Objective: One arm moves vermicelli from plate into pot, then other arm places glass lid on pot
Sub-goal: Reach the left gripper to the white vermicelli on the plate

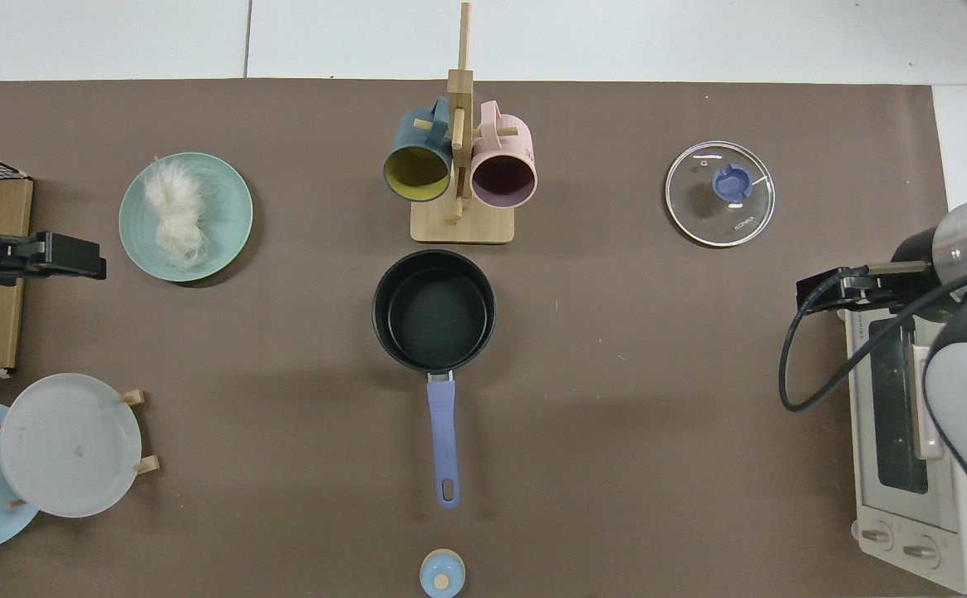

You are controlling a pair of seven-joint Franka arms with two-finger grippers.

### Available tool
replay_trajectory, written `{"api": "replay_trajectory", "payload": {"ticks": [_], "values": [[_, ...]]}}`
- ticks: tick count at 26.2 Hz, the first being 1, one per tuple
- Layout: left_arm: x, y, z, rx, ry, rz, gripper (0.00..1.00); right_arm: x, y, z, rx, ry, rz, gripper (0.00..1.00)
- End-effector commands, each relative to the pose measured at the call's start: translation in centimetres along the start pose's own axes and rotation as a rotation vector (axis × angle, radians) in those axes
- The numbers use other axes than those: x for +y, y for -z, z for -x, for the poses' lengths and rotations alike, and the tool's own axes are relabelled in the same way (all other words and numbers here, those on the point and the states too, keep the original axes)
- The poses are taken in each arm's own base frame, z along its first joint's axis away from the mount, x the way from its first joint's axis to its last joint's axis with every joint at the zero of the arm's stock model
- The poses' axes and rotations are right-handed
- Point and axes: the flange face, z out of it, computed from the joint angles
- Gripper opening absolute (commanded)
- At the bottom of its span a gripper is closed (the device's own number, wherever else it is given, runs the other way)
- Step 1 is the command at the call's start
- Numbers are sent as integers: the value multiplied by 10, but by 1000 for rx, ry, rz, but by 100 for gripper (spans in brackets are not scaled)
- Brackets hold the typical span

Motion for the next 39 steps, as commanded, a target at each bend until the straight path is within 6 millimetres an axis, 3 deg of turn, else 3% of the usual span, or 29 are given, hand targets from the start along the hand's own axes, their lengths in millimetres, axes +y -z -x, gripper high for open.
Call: {"api": "replay_trajectory", "payload": {"ticks": [1, 15, 20, 24, 31, 35, 39], "values": [[-1, 1, 12, -12, -12, -20, 100, -2, 0, -1, 7, -14, -4, 100], [4, 2, 11, -4, -22, -20, 100, -1, 0, -2, 7, -15, -4, 100], [3, 6, 1, 24, -30, -19, 100, -2, 1, -2, 9, -14, -4, 100], [-4, -6, -29, 23, -28, -8, 100, -1, 1, -2, 9, -14, -4, 100], [-7, -55, -83, 95, -56, -57, 100, 0, 1, -1, 6, -15, -4, 100], [-16, -57, -93, 158, -43, -56, 100, -1, 2, -1, 9, -14, -4, 100], [-18, -81, -109, 145, -36, -49, 100, -1, 2, -1, 6, -15, -4, 100]]}}
